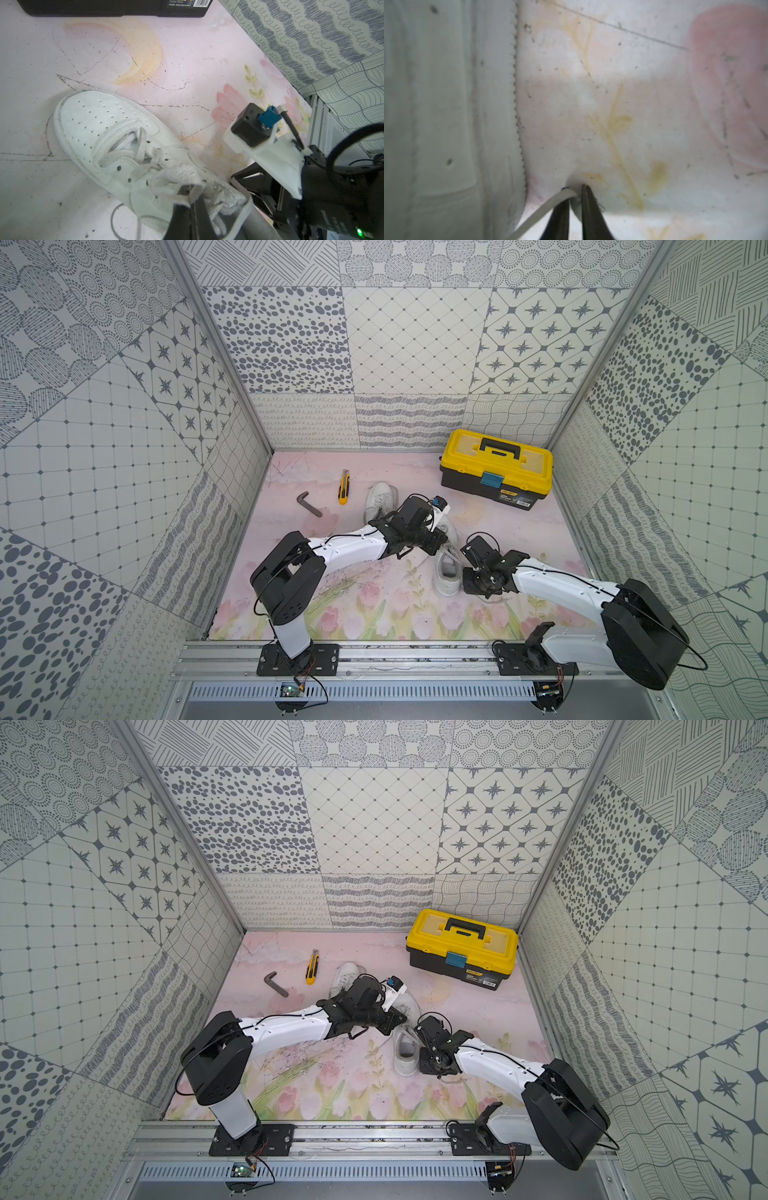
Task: Tie the shoes
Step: Cross the shoelace with the shoelace.
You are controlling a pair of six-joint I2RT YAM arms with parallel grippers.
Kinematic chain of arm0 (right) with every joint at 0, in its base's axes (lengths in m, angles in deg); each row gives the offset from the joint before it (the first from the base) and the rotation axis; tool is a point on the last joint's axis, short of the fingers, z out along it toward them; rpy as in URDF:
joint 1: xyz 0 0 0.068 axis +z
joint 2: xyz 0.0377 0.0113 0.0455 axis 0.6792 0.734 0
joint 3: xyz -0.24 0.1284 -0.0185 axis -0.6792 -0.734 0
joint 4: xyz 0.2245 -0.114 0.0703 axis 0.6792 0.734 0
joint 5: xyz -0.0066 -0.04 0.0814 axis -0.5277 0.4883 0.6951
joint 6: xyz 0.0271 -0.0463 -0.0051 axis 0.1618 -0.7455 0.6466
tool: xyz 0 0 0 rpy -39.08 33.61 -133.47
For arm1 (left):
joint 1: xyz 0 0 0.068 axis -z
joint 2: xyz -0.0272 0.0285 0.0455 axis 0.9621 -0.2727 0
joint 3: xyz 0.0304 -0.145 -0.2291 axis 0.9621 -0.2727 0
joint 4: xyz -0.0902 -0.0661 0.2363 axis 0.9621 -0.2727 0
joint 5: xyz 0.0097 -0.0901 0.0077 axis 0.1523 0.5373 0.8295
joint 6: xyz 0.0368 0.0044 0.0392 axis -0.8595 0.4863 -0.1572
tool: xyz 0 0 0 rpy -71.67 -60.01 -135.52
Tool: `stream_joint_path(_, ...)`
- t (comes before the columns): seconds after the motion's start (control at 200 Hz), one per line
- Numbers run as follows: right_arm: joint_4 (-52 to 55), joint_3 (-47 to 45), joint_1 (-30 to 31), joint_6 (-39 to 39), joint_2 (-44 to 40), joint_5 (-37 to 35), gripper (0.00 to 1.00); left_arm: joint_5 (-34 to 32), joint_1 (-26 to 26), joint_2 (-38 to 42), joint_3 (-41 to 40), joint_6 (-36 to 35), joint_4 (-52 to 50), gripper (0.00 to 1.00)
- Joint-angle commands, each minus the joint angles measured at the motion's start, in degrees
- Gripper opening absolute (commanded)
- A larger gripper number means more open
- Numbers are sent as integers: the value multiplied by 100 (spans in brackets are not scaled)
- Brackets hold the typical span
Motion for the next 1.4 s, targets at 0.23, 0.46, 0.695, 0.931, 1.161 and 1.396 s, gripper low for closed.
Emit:
stream_joint_path(0.23,-826,-75,-2160,-989,-1533,2970,0,461,-30,325,-133,-481,329,0)
stream_joint_path(0.46,-828,427,-3131,-902,-1405,4589,0,633,-31,408,-90,-538,485,0)
stream_joint_path(0.695,-824,996,-3453,-900,-1024,4697,0,665,-34,506,-94,-611,383,0)
stream_joint_path(0.931,-820,1377,-3485,-917,-861,4542,0,770,-37,471,-97,-606,351,0)
stream_joint_path(1.161,-483,1563,-3616,-1069,-613,4095,0,788,-38,438,-112,-588,303,0)
stream_joint_path(1.396,-168,1141,-3620,-1208,-577,3076,0,734,-39,331,-106,-596,260,0)
